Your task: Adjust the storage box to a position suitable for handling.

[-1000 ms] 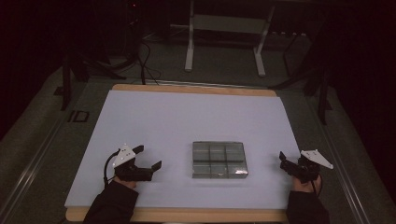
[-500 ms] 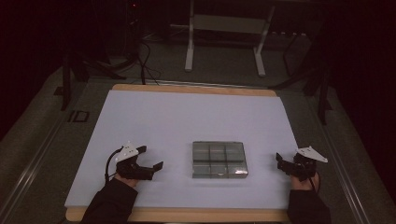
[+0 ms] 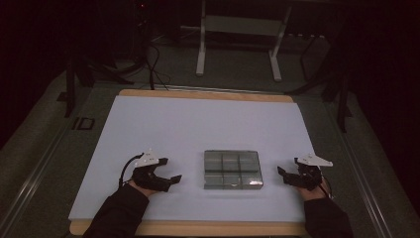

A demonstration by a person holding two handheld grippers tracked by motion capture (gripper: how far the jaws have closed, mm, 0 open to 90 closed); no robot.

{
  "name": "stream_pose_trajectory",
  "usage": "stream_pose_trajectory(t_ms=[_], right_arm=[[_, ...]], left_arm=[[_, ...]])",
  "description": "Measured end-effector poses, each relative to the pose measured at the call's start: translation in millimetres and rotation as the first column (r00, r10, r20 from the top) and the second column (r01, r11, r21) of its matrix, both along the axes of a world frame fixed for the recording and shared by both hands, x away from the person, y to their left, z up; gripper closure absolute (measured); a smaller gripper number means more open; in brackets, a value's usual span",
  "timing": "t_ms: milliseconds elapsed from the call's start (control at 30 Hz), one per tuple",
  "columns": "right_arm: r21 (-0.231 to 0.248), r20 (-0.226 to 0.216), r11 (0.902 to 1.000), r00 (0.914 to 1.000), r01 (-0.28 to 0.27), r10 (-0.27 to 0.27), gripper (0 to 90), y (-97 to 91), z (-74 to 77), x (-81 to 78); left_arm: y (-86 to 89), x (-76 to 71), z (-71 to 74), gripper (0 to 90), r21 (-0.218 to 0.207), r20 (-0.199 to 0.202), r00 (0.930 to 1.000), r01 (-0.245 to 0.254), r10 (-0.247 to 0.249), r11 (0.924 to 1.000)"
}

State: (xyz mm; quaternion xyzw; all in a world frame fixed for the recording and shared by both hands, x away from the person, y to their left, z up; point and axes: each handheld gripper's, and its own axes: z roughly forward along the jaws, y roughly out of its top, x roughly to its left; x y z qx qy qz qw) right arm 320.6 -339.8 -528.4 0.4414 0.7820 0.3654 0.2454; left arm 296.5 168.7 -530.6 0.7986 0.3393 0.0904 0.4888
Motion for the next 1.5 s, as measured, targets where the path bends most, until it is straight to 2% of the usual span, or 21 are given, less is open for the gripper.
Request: stream_pose_trajectory(t_ms=[100,167,233,367,467,567,600,633,667,700,733,767,800,833,900,1200,1267,1500], right_arm=[[-0.006,0.016,0.9995,0.9993,-0.032,0.032,28.5,7.1,1.4,-2.8],[-0.034,0.048,0.9985,0.9978,-0.044,0.045,34.6,13.8,1.6,-7.3],[-0.032,0.038,0.9958,0.9955,-0.085,0.087,46.3,18.5,2.5,-9.4],[-0.031,0.034,0.9840,0.9837,-0.175,0.176,60.6,27.5,2.7,-12.6],[-0.025,0.025,0.9714,0.9713,-0.236,0.237,73.0,32.3,1.5,-14.0],[-0.017,0.011,0.9529,0.9529,-0.303,0.303,82.4,35.9,-1.5,-15.3],[-0.017,0.011,0.9529,0.9529,-0.303,0.303,82.4,35.9,-1.5,-15.3],[-0.013,0.004,0.9468,0.9468,-0.322,0.322,85.4,37.1,-2.8,-15.6],[-0.006,-0.006,0.9324,0.9324,-0.361,0.361,89.8,40.3,-5.1,-17.8],[0.003,-0.013,0.9271,0.9270,-0.375,0.375,89.9,40.9,-5.5,-18.2],[0.003,-0.013,0.9271,0.9270,-0.375,0.375,89.9,40.9,-5.5,-18.2],[-0.004,-0.025,0.9150,0.9147,-0.404,0.403,90.0,43.7,-6.3,-19.4],[-0.004,-0.025,0.9150,0.9147,-0.404,0.403,90.0,43.7,-6.3,-19.4],[0.004,-0.024,0.9094,0.9091,-0.416,0.416,90.0,44.7,-6.0,-20.5],[0.015,-0.024,0.9048,0.9045,-0.426,0.426,90.0,45.0,-5.9,-20.9],[0.035,-0.017,0.8995,0.8997,-0.435,0.436,90.0,43.9,-5.2,-22.5],[0.034,-0.015,0.8983,0.8986,-0.438,0.439,90.0,43.7,-5.0,-22.9],[0.032,-0.016,0.8968,0.8969,-0.441,0.442,90.0,43.6,-4.4,-23.2]], left_arm=[[-9.3,0.7,1.9,16.9,0.006,0.004,0.9996,0.029,-0.029,0.9996],[-16.6,0.9,2.6,21.3,0.023,0.008,0.9991,0.043,-0.043,0.9988],[-23.8,1.1,2.8,25.1,0.043,0.008,0.9982,0.058,-0.059,0.9974],[-35.2,1.0,2.7,37.3,0.065,0.001,0.9955,0.095,-0.095,0.9934],[-42.1,1.2,1.7,49.0,0.076,-0.009,0.9928,0.120,-0.120,0.9899],[-48.7,1.6,0.2,60.6,0.088,-0.014,0.9904,0.138,-0.137,0.9865],[-48.7,1.6,0.2,65.5,0.088,-0.014,0.9904,0.138,-0.137,0.9865],[-51.1,1.9,-0.6,65.5,0.092,-0.015,0.9888,0.149,-0.149,0.9845],[-53.9,1.8,-1.6,74.2,0.097,-0.013,0.9874,0.158,-0.158,0.9826],[-57.6,1.7,-2.9,76.9,0.110,-0.007,0.9837,0.179,-0.180,0.9776],[-57.6,1.7,-2.9,79.2,0.110,-0.007,0.9837,0.179,-0.180,0.9776],[-60.8,1.5,-4.0,83.8,0.126,-0.002,0.9807,0.194,-0.196,0.9728],[-60.8,1.5,-4.0,85.2,0.126,-0.002,0.9807,0.194,-0.196,0.9728],[-63.9,1.7,-5.2,88.3,0.133,-0.002,0.9787,0.204,-0.205,0.9700],[-67.1,1.0,-6.2,90.0,0.136,0.005,0.9761,0.214,-0.217,0.9672],[-72.6,0.7,-5.3,90.0,0.145,0.025,0.9706,0.233,-0.239,0.9615],[-75.0,0.0,-4.5,90.0,0.159,0.035,0.9683,0.239,-0.247,0.9580],[-74.6,-0.9,-2.1,90.0,0.157,0.047,0.9680,0.237,-0.247,0.9588]])
